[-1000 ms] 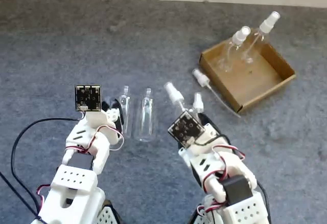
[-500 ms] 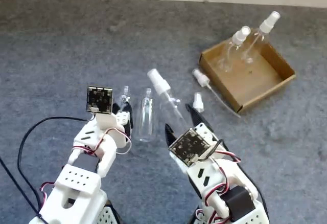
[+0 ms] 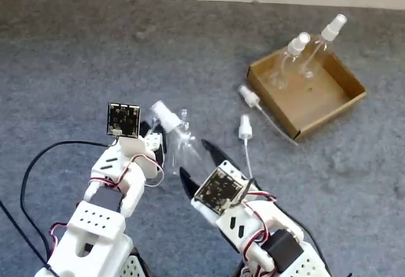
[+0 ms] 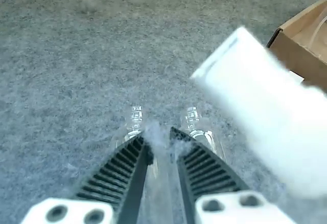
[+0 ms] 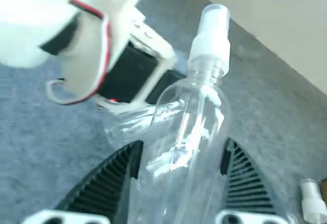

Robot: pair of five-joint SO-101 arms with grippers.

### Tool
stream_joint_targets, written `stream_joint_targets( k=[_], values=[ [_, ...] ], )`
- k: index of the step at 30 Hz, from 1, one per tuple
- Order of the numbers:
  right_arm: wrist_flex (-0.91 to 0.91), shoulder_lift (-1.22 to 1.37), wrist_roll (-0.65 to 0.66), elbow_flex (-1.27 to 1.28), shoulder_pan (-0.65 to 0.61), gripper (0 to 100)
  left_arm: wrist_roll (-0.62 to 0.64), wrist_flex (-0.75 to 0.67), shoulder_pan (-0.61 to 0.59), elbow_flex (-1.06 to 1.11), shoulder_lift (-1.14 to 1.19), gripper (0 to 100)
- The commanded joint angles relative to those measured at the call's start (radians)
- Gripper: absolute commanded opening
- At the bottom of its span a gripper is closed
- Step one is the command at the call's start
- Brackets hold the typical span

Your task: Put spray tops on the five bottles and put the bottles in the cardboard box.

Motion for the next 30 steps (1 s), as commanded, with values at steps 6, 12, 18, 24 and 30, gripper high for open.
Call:
stream_joint_targets(
  k=[6, 12, 18, 24, 30],
  values=[
    [-0.028, -0.015, -0.008, -0.007, -0.042, 14.8, -0.009, -0.02, 0.079, -0.053, -0.012, 0],
    [-0.028, -0.015, -0.006, 0.025, -0.042, 14.8, -0.009, -0.02, 0.105, -0.051, -0.012, 0],
    [-0.028, -0.015, -0.005, 0.05, -0.042, 14.9, -0.009, -0.017, 0.162, -0.051, -0.012, 0],
    [-0.028, -0.015, -0.005, 0.051, -0.039, 14.9, -0.011, -0.015, 0.216, -0.051, -0.012, 0],
    [-0.028, -0.015, -0.005, 0.053, -0.038, 14.9, -0.011, -0.015, 0.216, -0.051, -0.012, 0]
  ],
)
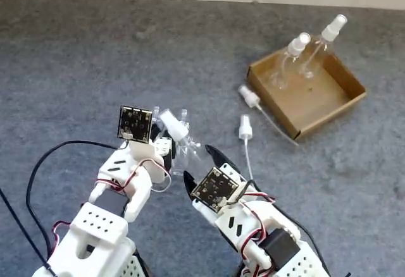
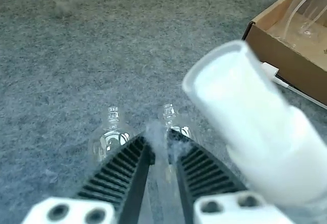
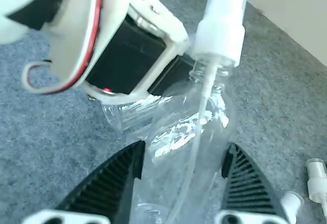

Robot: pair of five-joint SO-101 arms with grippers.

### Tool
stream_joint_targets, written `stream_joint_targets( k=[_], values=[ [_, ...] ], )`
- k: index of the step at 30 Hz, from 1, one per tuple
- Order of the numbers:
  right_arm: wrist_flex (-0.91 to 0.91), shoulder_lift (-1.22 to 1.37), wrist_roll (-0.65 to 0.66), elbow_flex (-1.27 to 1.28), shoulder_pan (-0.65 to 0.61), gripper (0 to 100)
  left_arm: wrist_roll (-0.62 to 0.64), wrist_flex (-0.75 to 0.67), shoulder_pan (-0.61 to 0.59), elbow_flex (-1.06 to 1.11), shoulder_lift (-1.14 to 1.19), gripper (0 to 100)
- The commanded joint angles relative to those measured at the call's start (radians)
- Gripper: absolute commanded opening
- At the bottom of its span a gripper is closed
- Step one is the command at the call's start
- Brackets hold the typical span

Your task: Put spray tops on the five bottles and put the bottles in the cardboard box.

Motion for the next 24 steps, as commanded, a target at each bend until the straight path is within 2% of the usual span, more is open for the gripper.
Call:
stream_joint_targets(
  k=[1, 8, 24],
  values=[
    [-0.03, -0.016, -0.002, -0.005, -0.021, 14.9, -0.006, -0.015, 0.064, -0.051, -0.012, 0],
    [-0.03, -0.016, -0.002, -0.005, -0.021, 14.9, -0.009, -0.014, 0.137, -0.051, -0.013, 0],
    [-0.031, -0.016, -0.002, 0.027, -0.019, 14.9, -0.012, -0.014, 0.15, -0.051, -0.013, 1]
  ],
)
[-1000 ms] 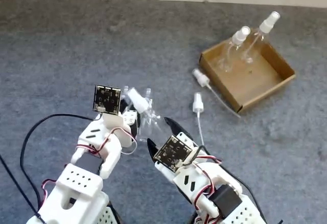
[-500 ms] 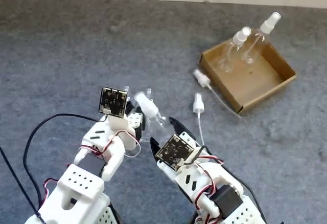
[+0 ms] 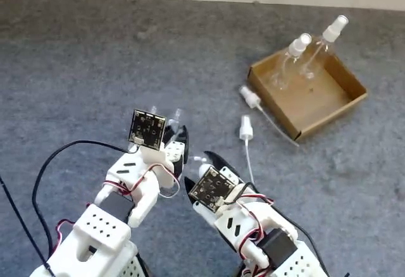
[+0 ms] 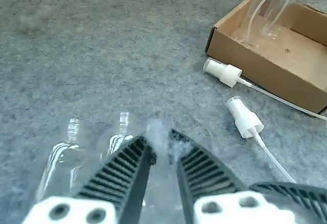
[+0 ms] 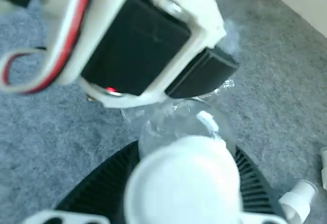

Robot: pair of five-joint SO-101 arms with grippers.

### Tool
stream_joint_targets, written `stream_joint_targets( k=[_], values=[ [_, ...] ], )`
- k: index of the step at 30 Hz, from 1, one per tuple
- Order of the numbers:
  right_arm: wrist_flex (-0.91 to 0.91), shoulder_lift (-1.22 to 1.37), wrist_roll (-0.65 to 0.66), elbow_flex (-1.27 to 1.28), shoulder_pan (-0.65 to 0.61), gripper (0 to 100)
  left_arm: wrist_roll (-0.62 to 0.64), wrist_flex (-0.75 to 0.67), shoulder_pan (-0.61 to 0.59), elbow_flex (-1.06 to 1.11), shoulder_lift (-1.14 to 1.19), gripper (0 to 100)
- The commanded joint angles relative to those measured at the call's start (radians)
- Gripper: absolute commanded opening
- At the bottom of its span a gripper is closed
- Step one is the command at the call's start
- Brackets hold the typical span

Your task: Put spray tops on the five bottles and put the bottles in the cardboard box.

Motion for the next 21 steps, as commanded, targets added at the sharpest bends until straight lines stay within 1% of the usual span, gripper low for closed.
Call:
stream_joint_targets(
  k=[1, 17, 21],
  values=[
    [-0.031, -0.016, -0.002, -0.019, -0.018, 14.9, -0.015, -0.012, 0.041, -0.047, 0.002, 1],
    [-0.031, -0.016, -0.006, -0.018, -0.018, 14.9, -0.021, -0.012, 0.041, 0.022, 0.004, 1],
    [-0.03, -0.016, -0.006, 0.002, -0.018, 14.9, -0.118, -0.012, 0.039, 0.041, 0.004, 0]
  ],
)
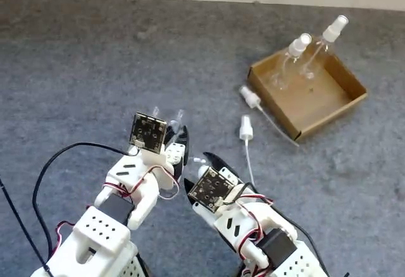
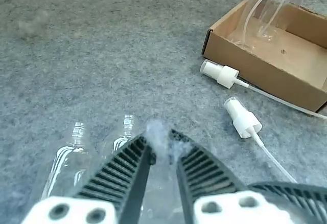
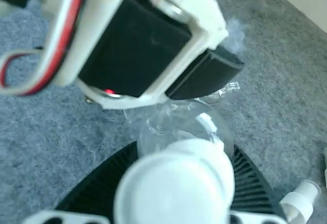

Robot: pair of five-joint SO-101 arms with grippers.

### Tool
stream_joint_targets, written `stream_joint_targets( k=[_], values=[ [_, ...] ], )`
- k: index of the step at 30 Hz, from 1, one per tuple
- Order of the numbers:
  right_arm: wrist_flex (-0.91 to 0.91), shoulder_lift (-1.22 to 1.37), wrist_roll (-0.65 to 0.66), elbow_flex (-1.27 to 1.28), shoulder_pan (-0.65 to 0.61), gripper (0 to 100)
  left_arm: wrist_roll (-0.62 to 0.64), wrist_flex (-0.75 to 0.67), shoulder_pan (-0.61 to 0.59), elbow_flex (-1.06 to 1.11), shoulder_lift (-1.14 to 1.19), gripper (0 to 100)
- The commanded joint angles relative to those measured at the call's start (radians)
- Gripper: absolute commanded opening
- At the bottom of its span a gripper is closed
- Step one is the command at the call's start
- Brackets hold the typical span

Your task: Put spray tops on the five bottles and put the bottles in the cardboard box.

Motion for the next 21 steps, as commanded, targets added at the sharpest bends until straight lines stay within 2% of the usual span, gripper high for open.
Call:
stream_joint_targets(
  k=[1, 21],
  values=[
    [-0.033, -0.018, -0.006, 0.004, -0.016, 14.9, -0.087, -0.002, 0.035, 0.022, 0.005, 0],
    [-0.033, -0.018, -0.009, 0.002, -0.016, 15.0, -0.092, -0.002, 0.035, 0.027, 0.015, 0]
  ],
)
